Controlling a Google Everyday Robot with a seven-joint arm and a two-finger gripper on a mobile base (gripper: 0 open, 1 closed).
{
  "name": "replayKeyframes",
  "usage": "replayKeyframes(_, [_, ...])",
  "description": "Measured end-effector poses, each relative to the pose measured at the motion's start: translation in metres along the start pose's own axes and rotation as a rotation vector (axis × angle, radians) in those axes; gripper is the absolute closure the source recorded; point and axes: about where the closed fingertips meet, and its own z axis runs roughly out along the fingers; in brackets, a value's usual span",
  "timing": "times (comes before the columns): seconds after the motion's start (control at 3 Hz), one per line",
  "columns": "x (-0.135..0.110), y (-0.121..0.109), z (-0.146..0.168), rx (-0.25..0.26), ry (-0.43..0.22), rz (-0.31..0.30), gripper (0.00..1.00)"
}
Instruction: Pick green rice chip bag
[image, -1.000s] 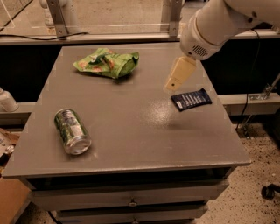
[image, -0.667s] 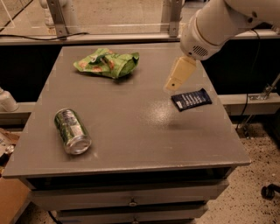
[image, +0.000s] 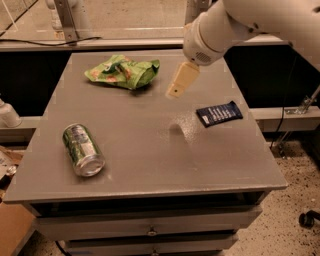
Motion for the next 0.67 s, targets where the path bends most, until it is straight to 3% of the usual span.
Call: replayKeyframes(0.67, [-0.017,-0.025,0.092,-0.046,-0.074,-0.051,0.00])
